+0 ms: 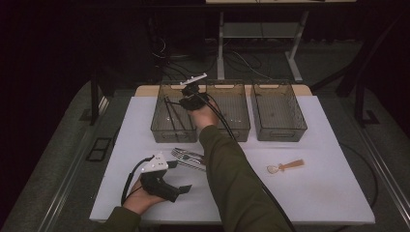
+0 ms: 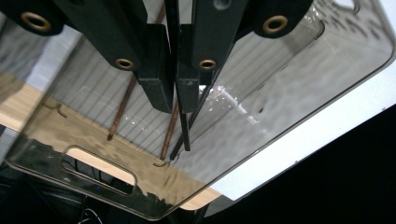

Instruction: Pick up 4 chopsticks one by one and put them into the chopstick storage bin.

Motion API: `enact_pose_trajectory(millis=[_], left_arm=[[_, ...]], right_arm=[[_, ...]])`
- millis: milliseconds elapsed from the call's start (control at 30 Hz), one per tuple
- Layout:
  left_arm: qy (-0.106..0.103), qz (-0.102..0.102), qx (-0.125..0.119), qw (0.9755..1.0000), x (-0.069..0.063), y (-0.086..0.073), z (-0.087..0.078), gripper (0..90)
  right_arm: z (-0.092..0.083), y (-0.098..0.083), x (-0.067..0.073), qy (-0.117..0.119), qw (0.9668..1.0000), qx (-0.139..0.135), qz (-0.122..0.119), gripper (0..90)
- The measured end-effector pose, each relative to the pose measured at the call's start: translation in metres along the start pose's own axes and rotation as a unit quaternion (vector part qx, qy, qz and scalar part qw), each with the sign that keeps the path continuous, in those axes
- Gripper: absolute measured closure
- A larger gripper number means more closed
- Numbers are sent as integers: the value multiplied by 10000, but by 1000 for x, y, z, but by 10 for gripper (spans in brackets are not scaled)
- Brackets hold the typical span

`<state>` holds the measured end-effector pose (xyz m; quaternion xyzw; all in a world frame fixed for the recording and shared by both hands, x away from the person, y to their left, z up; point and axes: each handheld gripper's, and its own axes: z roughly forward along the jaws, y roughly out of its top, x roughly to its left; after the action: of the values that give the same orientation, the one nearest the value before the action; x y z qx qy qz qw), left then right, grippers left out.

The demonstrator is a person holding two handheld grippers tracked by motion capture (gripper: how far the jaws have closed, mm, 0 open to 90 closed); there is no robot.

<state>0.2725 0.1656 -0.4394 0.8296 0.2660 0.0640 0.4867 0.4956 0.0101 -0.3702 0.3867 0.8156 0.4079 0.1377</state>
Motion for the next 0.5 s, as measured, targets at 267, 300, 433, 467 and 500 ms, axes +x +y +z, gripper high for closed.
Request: enact_pose_trajectory(millis=[267, 300, 433, 467, 500], left_arm=[[-30, -36, -6, 10000, 1, 0, 0, 0], [-27, -37, -7, 10000, 1, 0, 0, 0], [-13, -2, 0, 10000, 1, 1, 0, 0], [-5, 28, 1, 10000, 2, 1, 0, 0], [6, 21, -12, 10000, 2, 1, 1, 0]], right_arm=[[14, 3, 7, -59, 10000, 37, -62, 714], [13, 3, 7, -59, 9999, 33, -80, 678], [4, 4, 6, 137, 9999, 23, -56, 594], [0, 4, 6, 164, 9998, 18, -69, 585], [-3, 4, 6, 187, 9998, -14, -78, 570]])
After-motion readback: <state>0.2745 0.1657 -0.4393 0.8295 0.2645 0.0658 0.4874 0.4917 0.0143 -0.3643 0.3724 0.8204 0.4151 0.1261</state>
